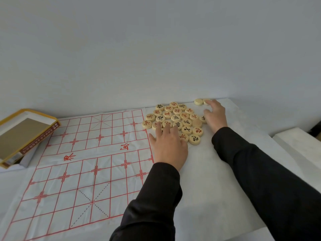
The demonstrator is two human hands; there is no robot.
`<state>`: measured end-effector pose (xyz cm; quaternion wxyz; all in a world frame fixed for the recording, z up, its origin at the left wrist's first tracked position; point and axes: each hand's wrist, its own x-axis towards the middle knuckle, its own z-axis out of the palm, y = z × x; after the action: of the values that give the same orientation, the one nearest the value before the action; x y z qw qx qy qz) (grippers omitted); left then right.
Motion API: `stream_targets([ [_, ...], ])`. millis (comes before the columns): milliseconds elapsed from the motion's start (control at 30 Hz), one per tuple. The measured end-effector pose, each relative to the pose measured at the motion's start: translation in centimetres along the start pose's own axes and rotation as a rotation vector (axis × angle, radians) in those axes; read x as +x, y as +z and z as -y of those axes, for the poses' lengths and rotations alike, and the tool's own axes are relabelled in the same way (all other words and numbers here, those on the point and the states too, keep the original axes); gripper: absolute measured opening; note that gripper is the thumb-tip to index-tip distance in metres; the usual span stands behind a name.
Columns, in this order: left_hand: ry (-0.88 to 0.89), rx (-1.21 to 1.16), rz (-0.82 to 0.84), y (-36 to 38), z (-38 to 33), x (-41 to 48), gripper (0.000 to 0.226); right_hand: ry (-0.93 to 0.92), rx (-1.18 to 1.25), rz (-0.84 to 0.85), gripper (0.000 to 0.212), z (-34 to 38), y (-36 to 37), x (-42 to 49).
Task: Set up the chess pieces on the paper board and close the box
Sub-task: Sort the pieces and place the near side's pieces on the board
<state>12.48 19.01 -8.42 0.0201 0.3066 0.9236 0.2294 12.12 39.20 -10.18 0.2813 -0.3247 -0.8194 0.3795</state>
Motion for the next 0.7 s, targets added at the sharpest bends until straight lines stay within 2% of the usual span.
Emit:
stream_targets([
  [100, -0.02, -0.005, -0.035, -0.1, 0.1, 0.1, 0.048, -0.024, 0.057, 0.026, 0.037, 0.1, 0.5, 1.2],
  [200, -0.01, 0.008, -0.032, 0.1, 0.0, 0.2, 0.048, -0.067, -0.018, 0.056, 0.034, 0.3, 1.0, 2.4],
  [367, -0.045, -0.013, -0.025, 0.4, 0.5, 0.5, 0.049, -0.114, -0.038, 0.015, 0.042, 0.4, 1.2, 2.3],
  [533, -0.043, -0.027, -0.03, 0.4, 0.4, 0.5, 0.049, -0.064, -0.062, -0.015, 0.028, -0.6, 0.7, 1.4],
  [700, -0.042, -0.026, -0.034, 0.3, 0.3, 0.5, 0.049, 0.081, -0.19, 0.013, 0.038, -0.3, 0.9, 1.9],
])
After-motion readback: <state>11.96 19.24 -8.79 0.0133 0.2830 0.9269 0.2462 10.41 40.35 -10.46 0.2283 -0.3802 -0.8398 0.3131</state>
